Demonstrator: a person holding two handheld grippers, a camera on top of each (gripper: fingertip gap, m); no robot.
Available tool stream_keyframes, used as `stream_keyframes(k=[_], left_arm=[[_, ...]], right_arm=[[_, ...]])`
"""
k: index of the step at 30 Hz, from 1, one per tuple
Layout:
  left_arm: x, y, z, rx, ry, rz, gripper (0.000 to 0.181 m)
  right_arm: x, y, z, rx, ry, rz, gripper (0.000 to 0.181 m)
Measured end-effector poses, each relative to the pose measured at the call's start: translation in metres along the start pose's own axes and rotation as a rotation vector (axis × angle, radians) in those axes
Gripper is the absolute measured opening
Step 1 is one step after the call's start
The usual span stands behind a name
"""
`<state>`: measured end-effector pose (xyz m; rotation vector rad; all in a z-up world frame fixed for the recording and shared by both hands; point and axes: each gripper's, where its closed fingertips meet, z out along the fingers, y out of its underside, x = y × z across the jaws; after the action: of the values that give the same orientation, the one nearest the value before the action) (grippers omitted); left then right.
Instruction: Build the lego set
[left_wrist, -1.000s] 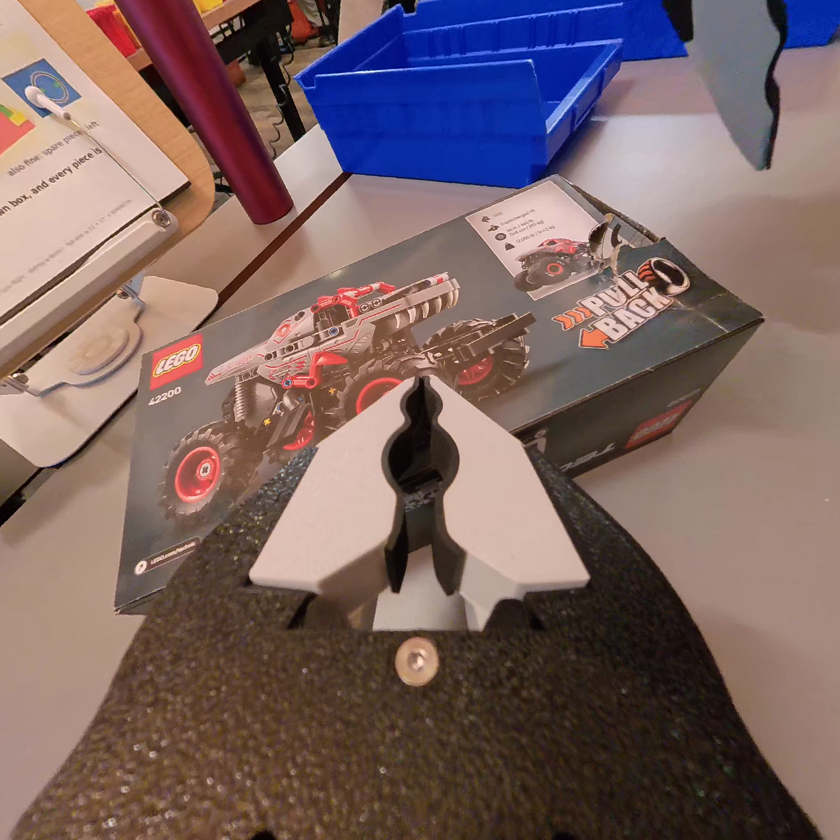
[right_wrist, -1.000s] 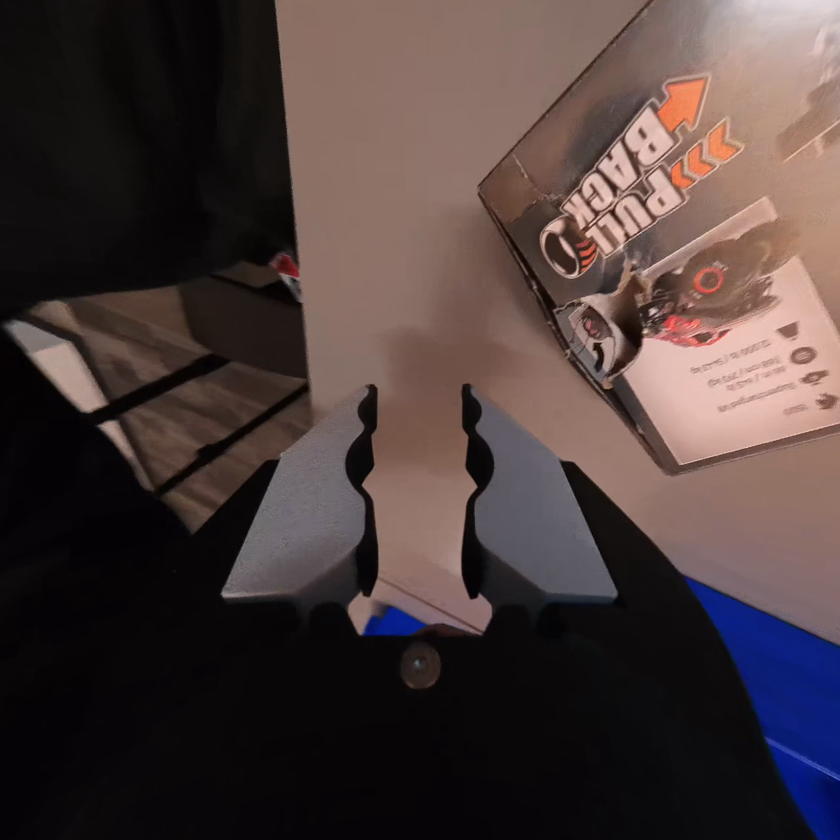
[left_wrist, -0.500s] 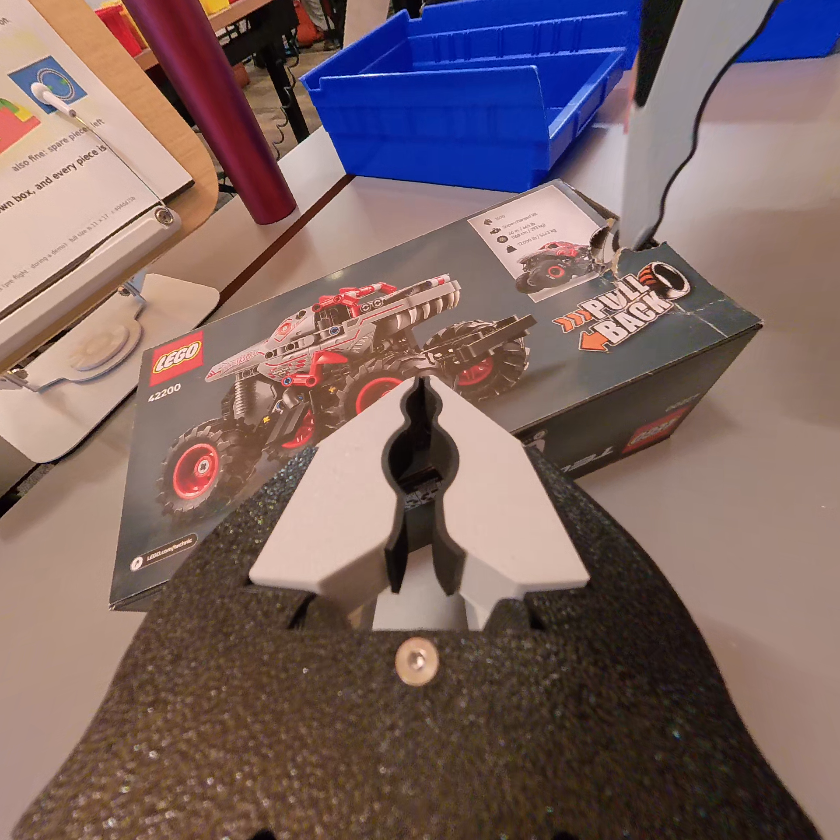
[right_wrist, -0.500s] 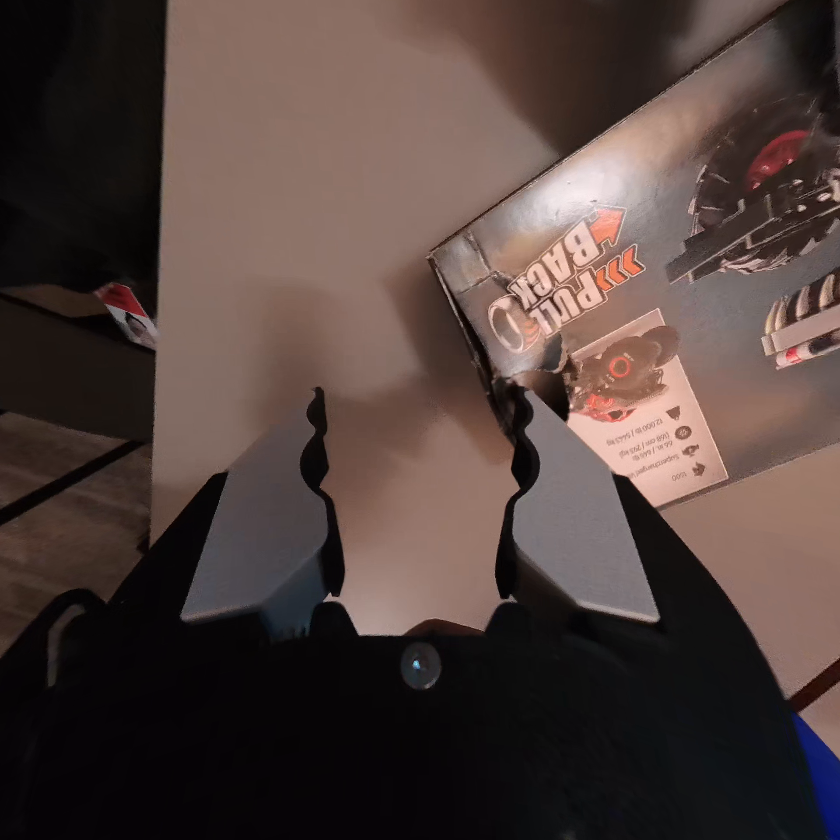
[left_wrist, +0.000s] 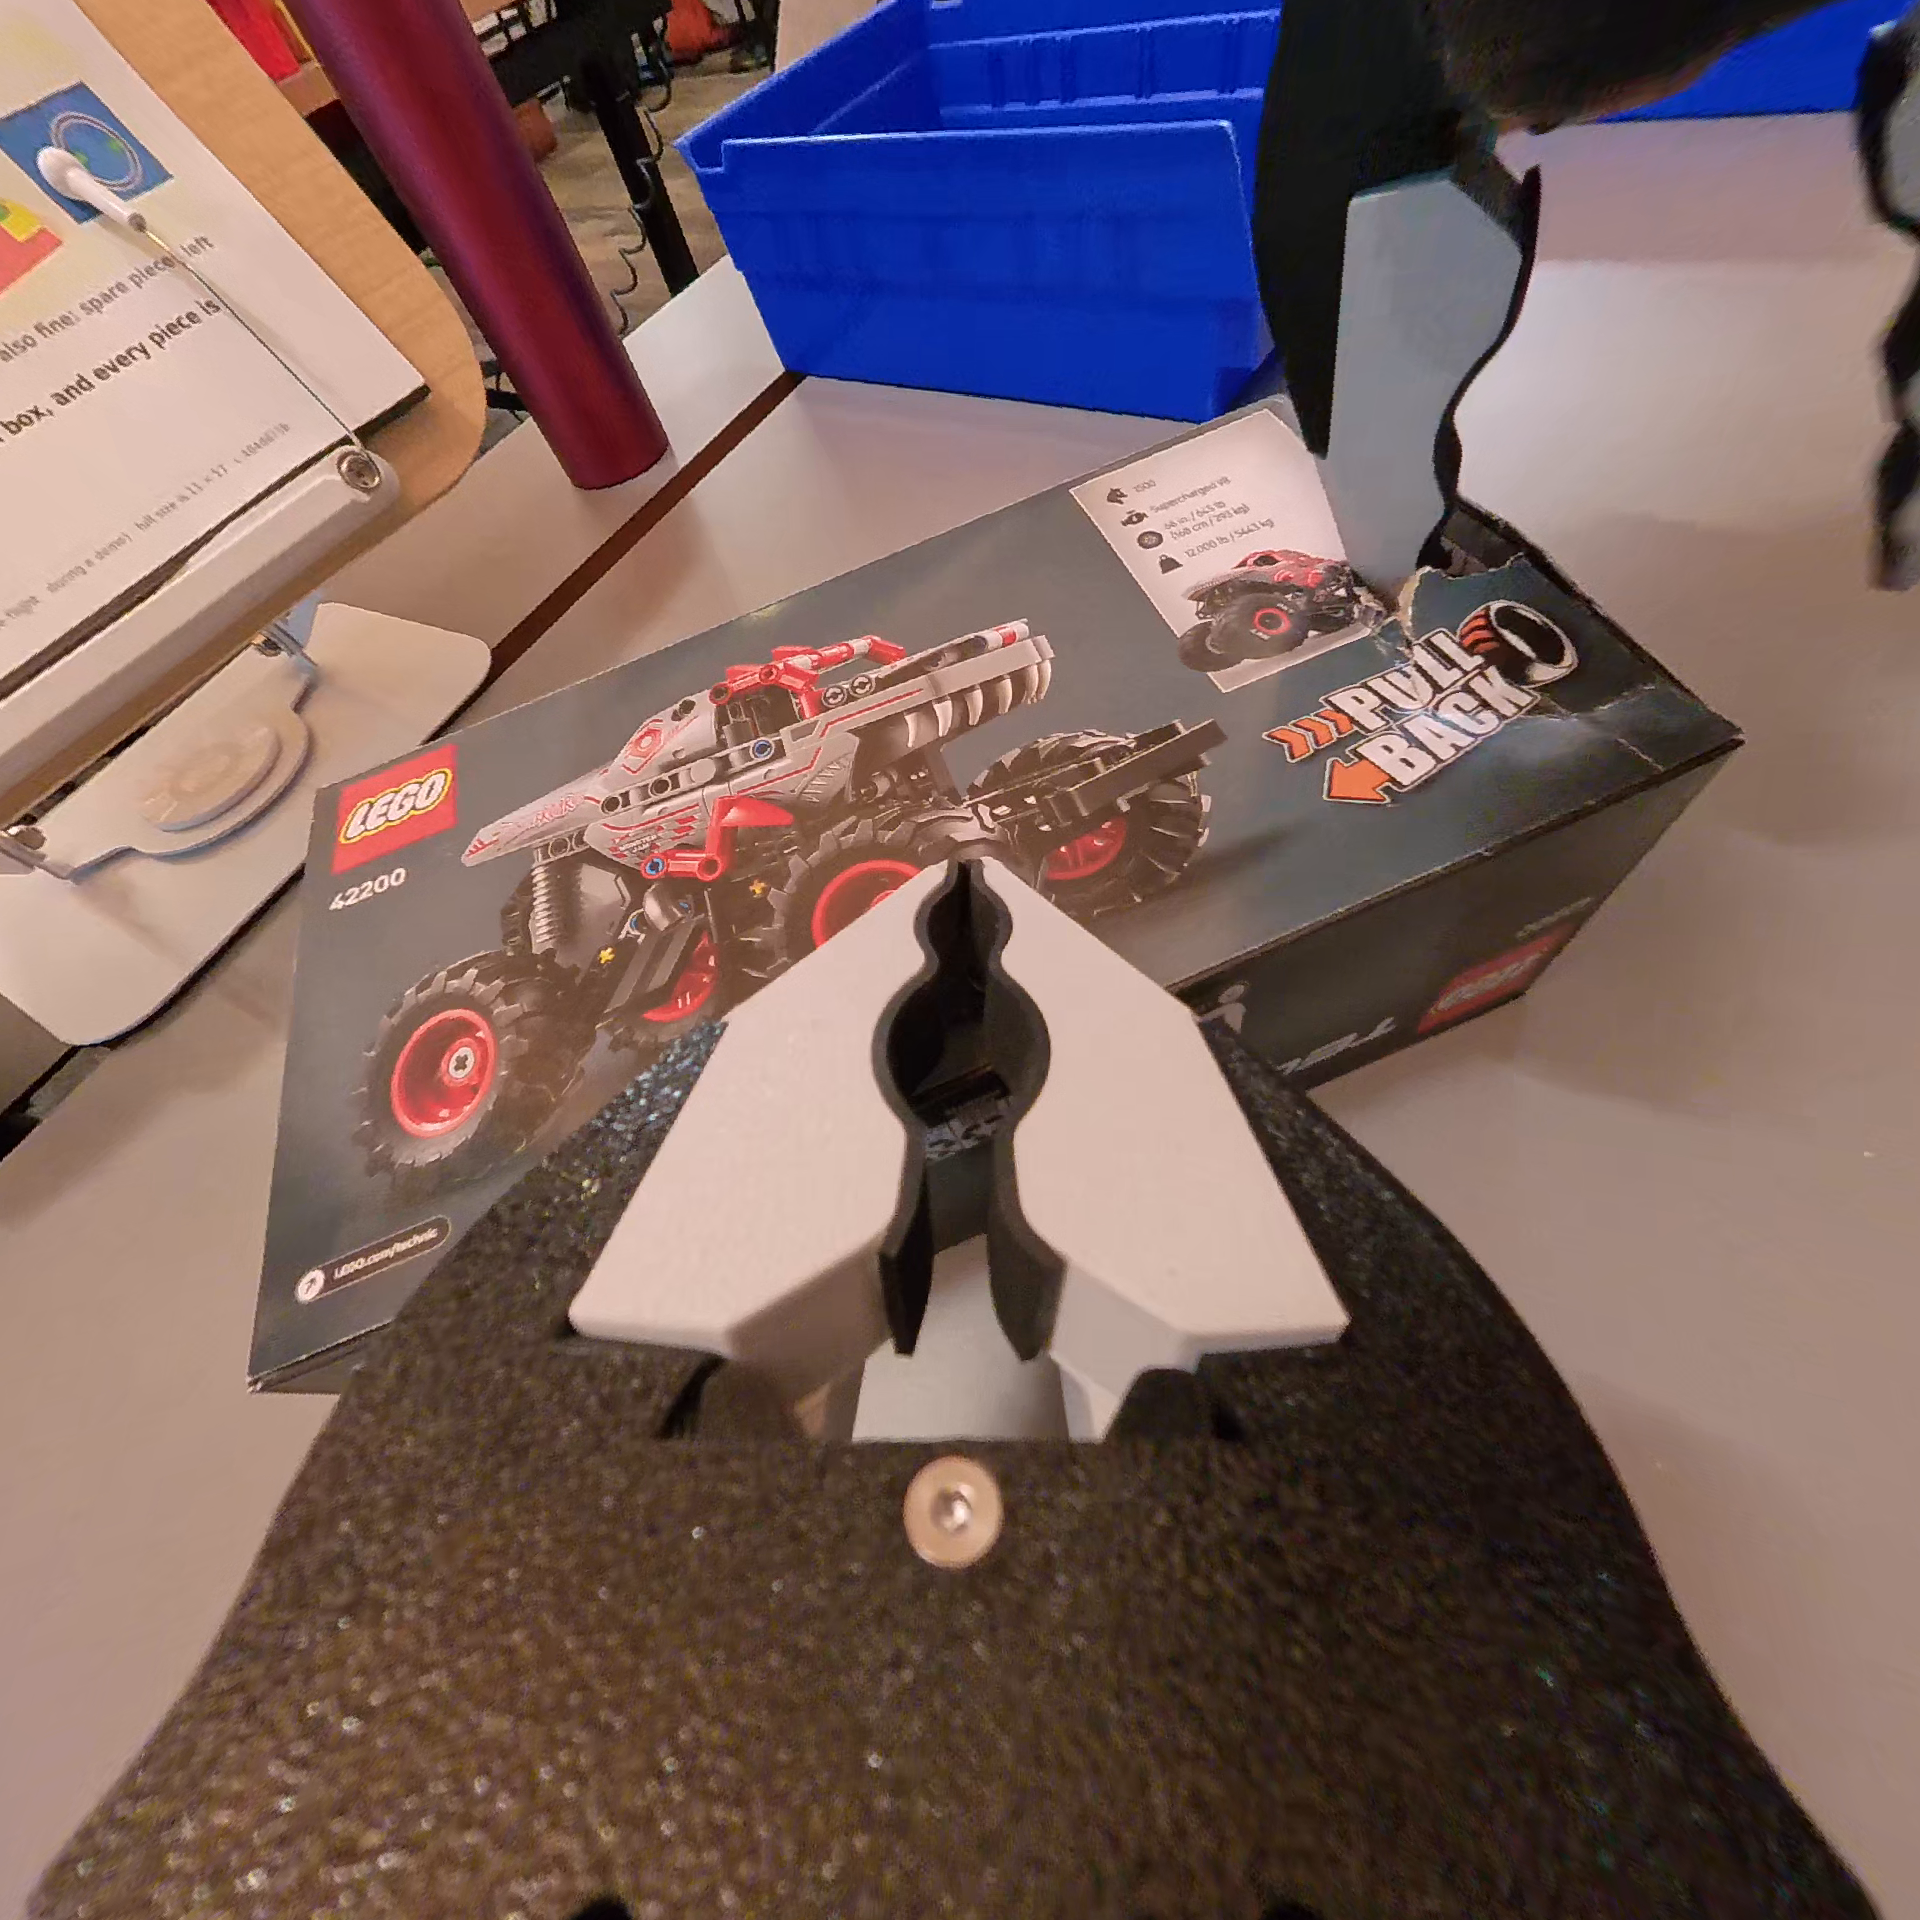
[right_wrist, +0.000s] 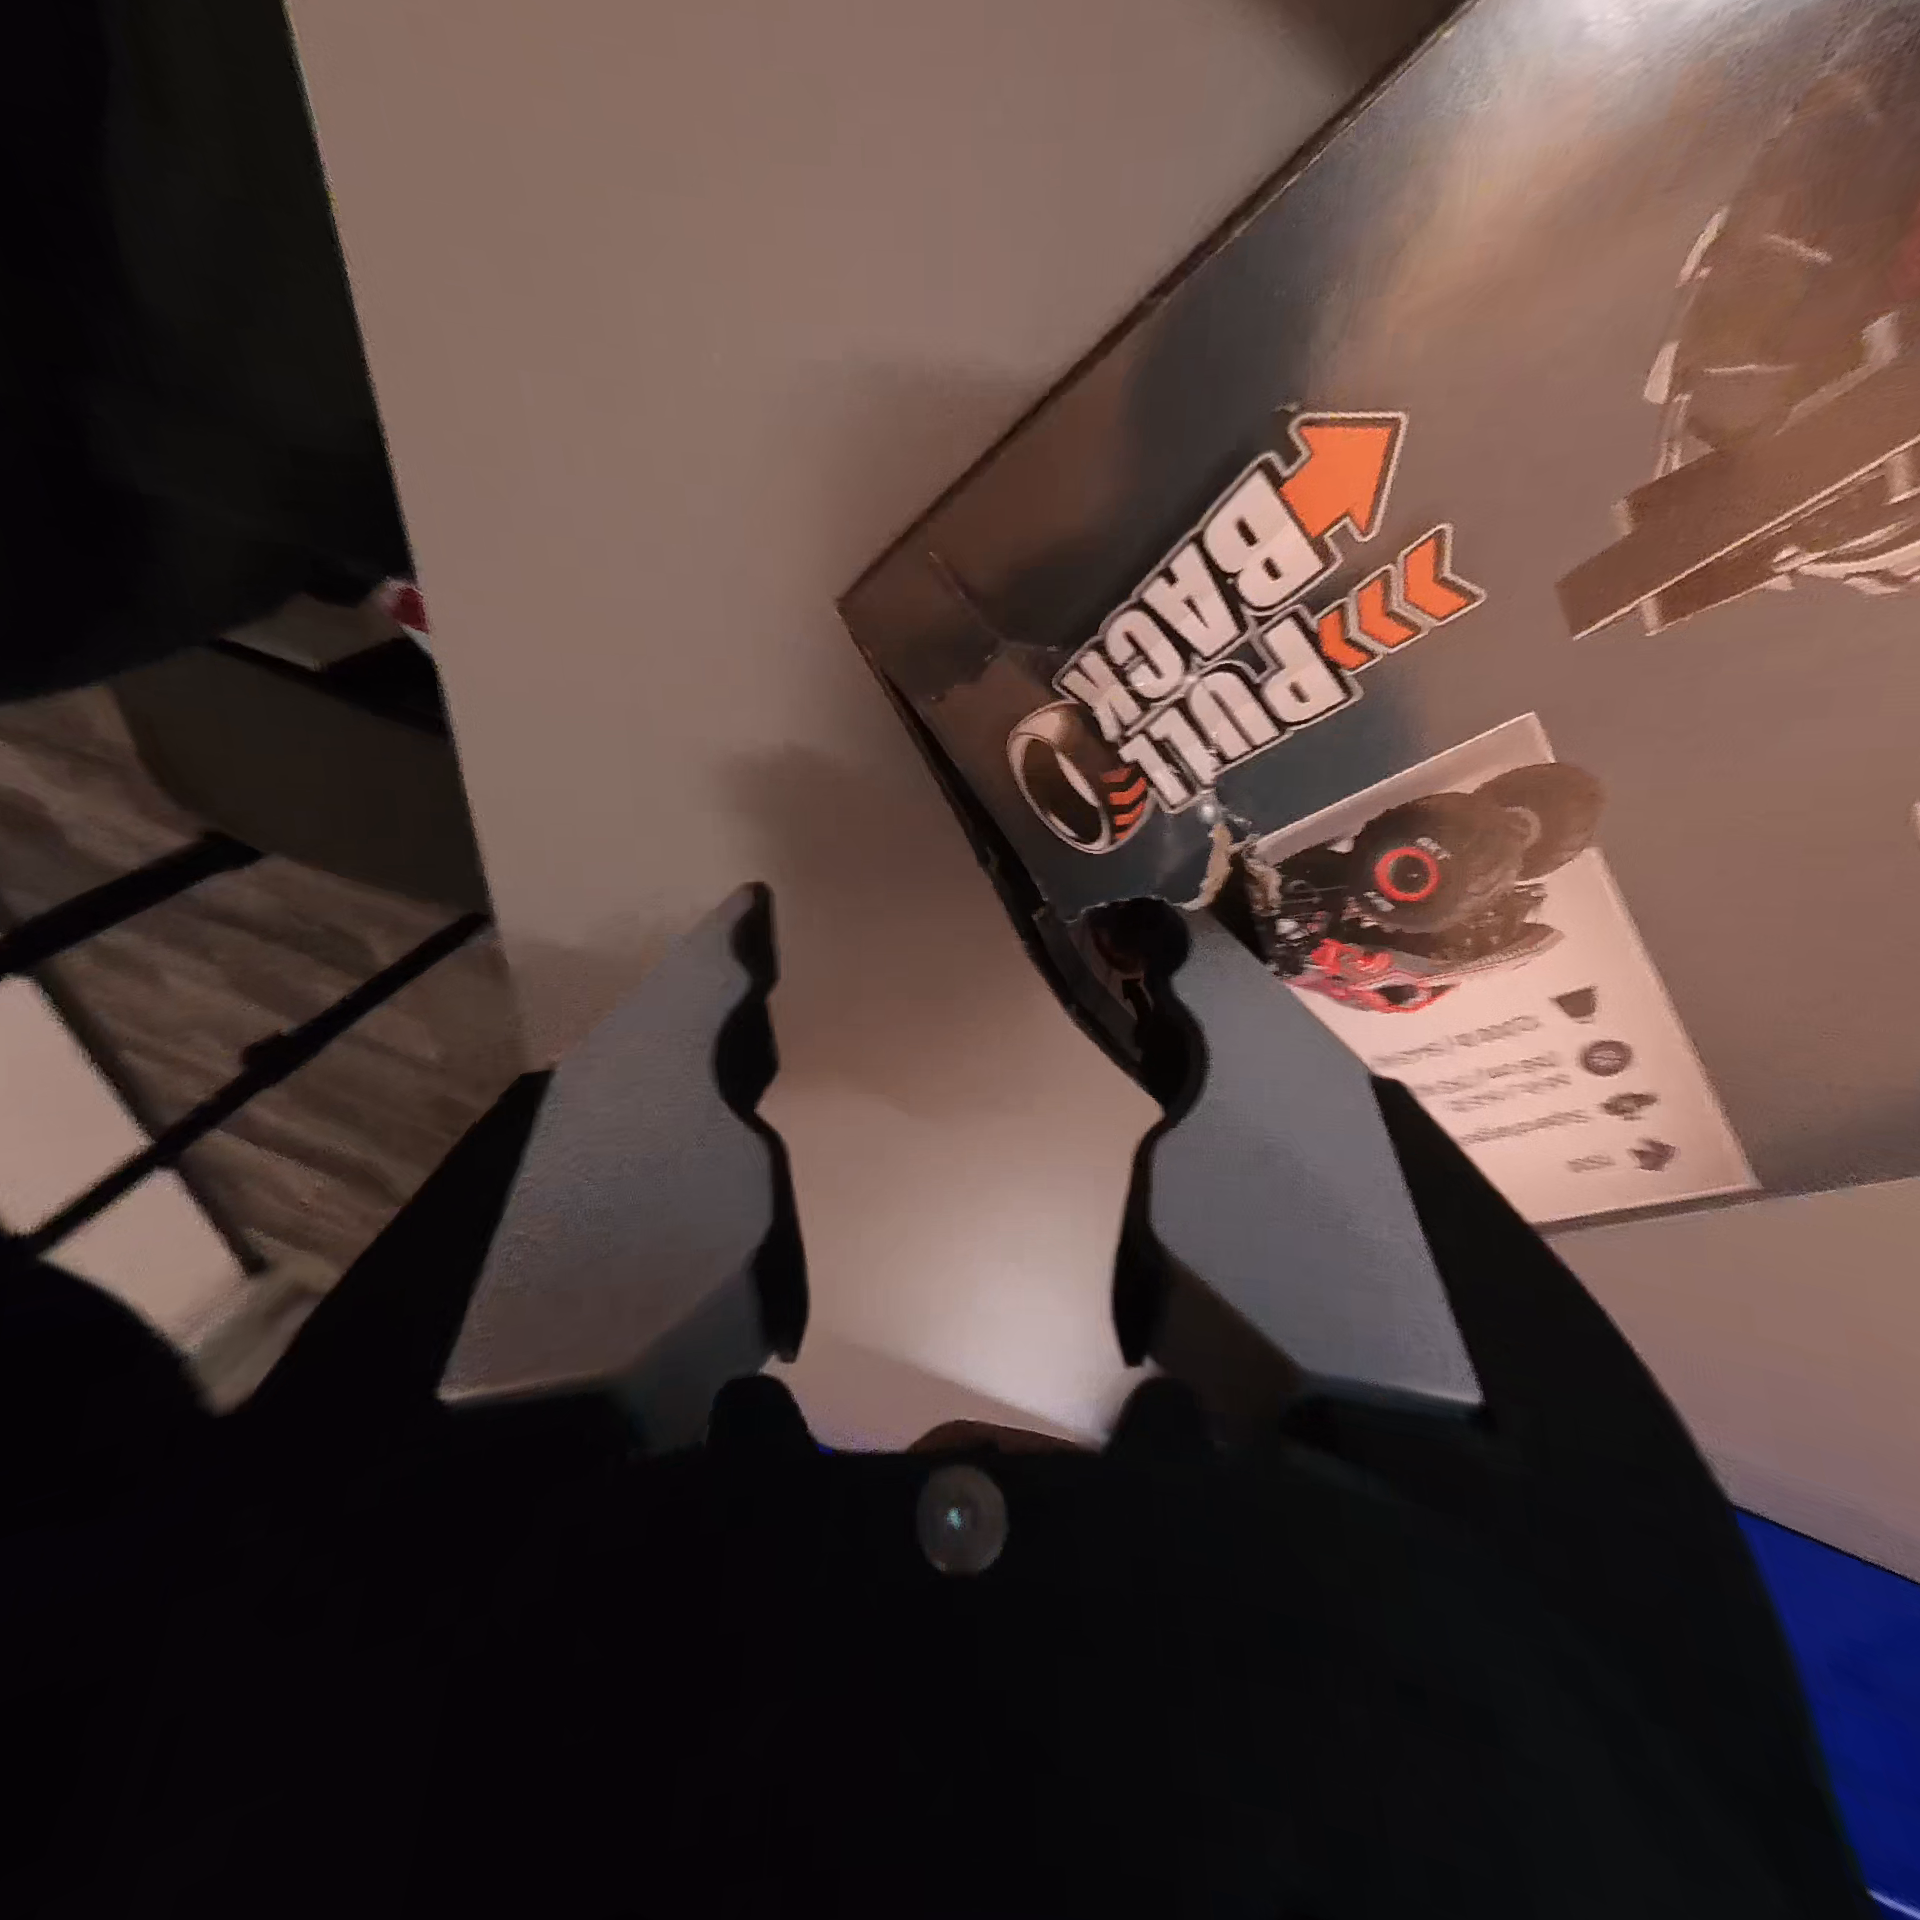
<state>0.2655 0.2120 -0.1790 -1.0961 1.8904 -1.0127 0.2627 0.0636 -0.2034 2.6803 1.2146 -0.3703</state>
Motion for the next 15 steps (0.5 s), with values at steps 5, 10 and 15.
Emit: stream_keyframes(k=[5, 10, 15], left_arm=[[0.001, 0.001, -0.002, 0.012, -0.006, -0.010, 0.000], [0.001, 0.001, -0.002, 0.015, 0.001, -0.016, 0.000], [0.001, 0.001, -0.002, 0.020, 0.000, -0.027, 0.000]], right_arm=[[0.012, -0.007, -0.016, 0.133, 0.177, -0.197, 0.019], [0.012, -0.006, -0.025, 0.263, 0.244, -0.178, 0.002], [0.015, -0.008, -0.024, 0.226, 0.336, -0.248, 0.004]])
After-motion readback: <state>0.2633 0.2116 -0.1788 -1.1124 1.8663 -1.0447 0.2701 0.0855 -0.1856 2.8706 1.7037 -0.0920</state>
